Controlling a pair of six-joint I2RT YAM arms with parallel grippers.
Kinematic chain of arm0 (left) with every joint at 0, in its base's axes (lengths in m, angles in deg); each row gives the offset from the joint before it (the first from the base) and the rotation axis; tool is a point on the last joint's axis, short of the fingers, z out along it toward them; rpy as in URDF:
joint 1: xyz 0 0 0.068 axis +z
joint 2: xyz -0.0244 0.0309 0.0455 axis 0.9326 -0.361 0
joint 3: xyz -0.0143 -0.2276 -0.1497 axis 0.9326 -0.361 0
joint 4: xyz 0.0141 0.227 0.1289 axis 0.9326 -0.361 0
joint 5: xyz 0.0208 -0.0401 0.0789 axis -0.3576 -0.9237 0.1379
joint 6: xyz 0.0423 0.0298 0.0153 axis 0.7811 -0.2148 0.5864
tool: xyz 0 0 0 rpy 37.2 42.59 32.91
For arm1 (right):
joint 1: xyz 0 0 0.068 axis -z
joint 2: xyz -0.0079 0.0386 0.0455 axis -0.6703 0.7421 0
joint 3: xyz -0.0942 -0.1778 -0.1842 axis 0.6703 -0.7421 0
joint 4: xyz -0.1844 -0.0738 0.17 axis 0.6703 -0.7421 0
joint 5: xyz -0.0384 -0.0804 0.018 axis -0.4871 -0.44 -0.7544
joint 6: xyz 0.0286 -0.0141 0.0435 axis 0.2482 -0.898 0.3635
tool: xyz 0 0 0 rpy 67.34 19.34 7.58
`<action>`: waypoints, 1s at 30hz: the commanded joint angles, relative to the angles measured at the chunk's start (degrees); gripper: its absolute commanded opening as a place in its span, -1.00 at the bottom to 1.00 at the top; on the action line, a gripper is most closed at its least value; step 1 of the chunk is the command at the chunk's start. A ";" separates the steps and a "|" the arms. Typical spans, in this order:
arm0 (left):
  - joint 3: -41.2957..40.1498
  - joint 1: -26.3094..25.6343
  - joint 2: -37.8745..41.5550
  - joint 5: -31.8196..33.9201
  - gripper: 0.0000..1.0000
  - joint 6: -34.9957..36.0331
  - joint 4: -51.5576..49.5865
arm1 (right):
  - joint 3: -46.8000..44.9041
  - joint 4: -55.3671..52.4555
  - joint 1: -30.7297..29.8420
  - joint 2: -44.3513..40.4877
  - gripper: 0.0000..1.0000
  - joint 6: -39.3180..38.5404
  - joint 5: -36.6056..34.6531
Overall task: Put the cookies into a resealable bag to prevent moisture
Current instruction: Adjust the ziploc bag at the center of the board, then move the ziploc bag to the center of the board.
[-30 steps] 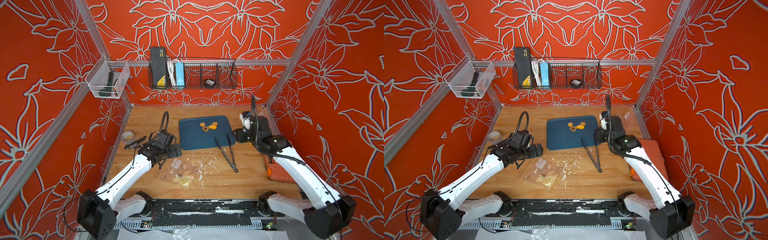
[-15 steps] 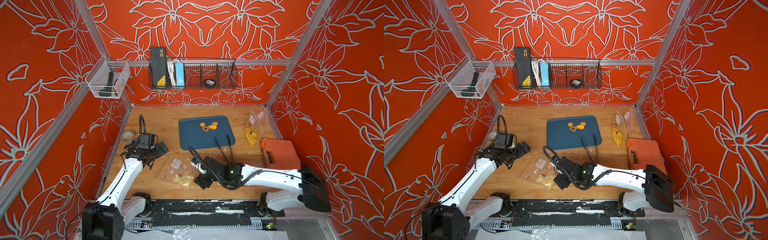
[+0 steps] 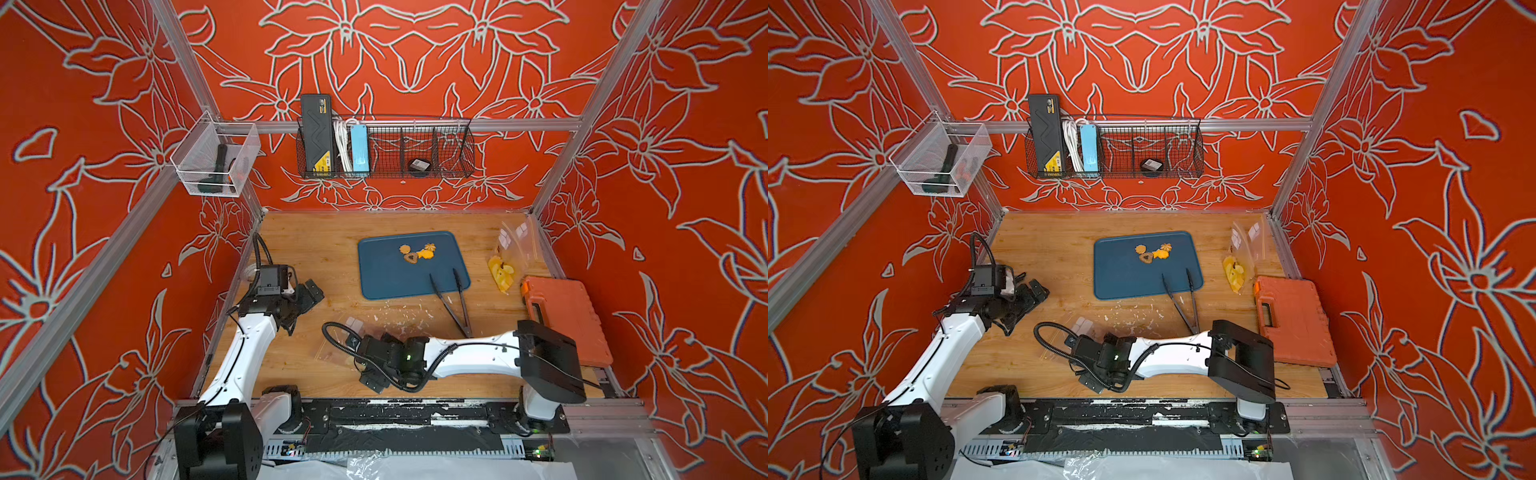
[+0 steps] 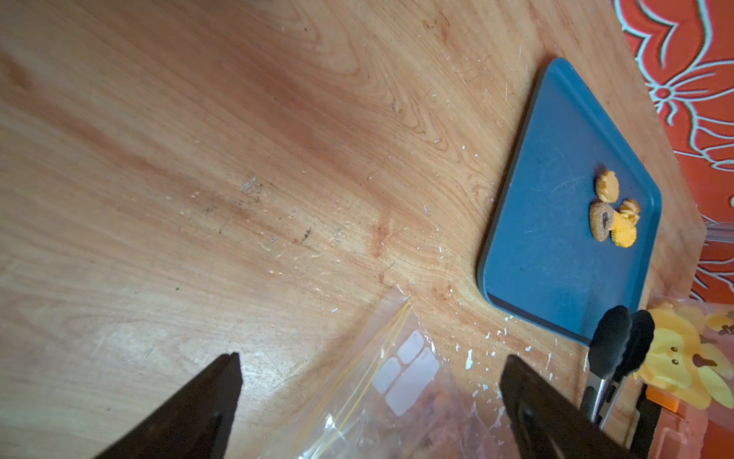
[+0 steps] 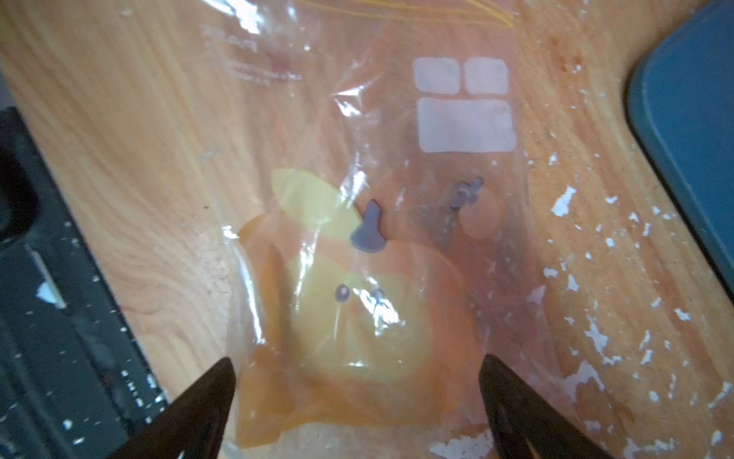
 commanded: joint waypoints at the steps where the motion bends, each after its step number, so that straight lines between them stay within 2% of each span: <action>1: -1.41 -0.56 -0.34 -1.96 1.00 0.55 -0.50 | -1.11 -2.45 1.86 -0.37 0.91 3.47 -4.82; 5: -2.86 -3.58 0.66 -1.00 1.00 -0.44 -0.26 | -4.62 -2.29 4.42 -2.81 0.89 6.12 -5.26; 8: -3.14 -7.69 0.38 0.48 1.00 -1.85 -0.23 | -8.73 -1.84 7.13 -6.11 0.88 8.10 -5.11; 11: -3.58 -11.58 0.97 2.57 0.96 -3.84 -1.03 | -13.97 -0.05 10.50 -11.92 0.86 9.07 -3.13; 14: -4.97 -13.59 5.92 5.95 0.86 -6.49 -2.51 | -19.32 5.07 12.57 -20.29 0.83 8.44 1.70; 16: -6.20 -13.77 10.25 8.44 0.73 -9.03 -4.41 | -21.85 7.51 16.25 -24.26 0.75 11.96 7.48; 18: -6.69 -14.67 13.16 10.98 0.69 -11.18 -6.27 | -22.20 8.37 19.94 -25.33 0.66 16.22 12.37; 23: -5.94 -15.55 14.18 14.68 0.60 -13.59 -9.27 | -18.00 11.59 21.74 -20.40 0.50 22.70 21.81; 26: -5.06 -15.55 12.97 14.24 0.60 -13.18 -8.58 | -14.11 11.03 22.66 -13.53 0.40 26.55 23.94; 30: -4.85 -15.51 11.56 12.92 0.62 -12.31 -7.35 | -11.35 15.59 23.70 -6.57 0.34 28.92 26.75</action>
